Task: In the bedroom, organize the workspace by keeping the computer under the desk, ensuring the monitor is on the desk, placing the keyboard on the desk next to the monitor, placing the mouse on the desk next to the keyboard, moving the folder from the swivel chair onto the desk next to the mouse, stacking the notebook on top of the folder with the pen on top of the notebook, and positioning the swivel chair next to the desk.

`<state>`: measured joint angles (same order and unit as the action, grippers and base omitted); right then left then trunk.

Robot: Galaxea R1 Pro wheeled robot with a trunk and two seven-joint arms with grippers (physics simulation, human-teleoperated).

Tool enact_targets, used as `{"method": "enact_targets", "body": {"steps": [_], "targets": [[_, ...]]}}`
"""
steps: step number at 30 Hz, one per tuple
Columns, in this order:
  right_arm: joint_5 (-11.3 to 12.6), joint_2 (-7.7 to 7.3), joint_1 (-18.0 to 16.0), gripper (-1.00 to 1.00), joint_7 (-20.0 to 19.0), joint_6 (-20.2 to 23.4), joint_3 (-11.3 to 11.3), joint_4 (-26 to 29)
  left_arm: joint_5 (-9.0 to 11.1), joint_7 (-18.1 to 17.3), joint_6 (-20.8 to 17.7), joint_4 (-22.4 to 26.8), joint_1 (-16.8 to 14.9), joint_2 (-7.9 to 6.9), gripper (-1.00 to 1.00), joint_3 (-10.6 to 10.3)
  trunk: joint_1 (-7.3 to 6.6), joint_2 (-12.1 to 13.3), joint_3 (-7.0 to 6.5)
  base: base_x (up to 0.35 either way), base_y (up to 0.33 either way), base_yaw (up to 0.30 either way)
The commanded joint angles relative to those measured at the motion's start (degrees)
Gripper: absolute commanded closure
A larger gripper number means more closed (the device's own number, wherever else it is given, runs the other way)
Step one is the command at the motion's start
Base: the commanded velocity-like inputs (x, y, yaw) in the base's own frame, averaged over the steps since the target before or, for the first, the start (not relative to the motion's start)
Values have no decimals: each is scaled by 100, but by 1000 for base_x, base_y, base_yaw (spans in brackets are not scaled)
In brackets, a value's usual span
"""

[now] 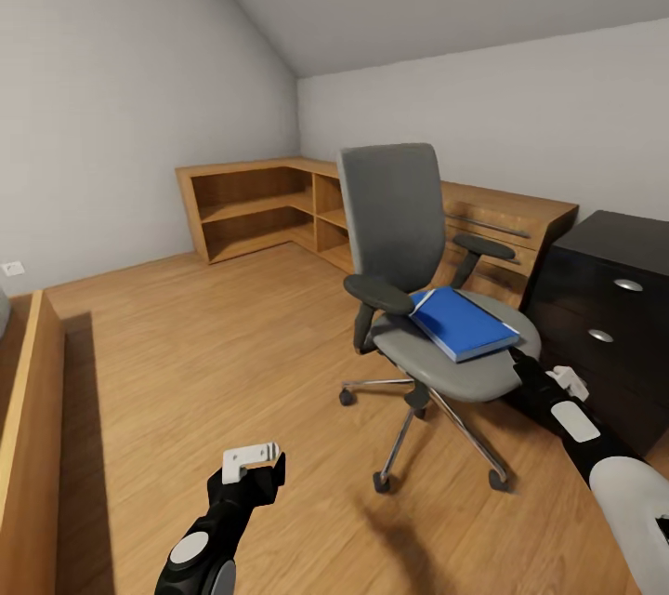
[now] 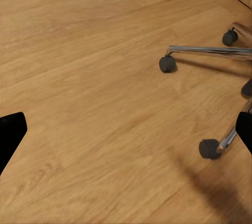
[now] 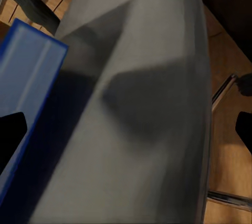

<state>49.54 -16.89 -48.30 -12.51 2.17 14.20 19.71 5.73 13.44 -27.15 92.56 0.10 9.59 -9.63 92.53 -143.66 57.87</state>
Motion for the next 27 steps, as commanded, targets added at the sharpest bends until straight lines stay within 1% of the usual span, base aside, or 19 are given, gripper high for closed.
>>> {"method": "enact_targets", "body": {"steps": [1,5,11,27], "targets": [[53,1,-4,-100,-37,22,21,-2,60,50,-18,8,-1,-1,-100,-6,-1,-2,4,0,0,0],[49,1,-4,-100,-38,23,21,-5,60,45,-25,8,-1,-1,-100,-4,-1,-2,4,-90,0,0],[62,1,-4,-100,-33,46,21,-10,60,45,-27,8,-1,-1,-100,-4,-1,-2,4,-228,0,0],[80,10,-4,-100,-30,63,21,-5,60,45,-27,8,-1,-1,-100,-4,-1,-2,4,-14,0,0]]}}
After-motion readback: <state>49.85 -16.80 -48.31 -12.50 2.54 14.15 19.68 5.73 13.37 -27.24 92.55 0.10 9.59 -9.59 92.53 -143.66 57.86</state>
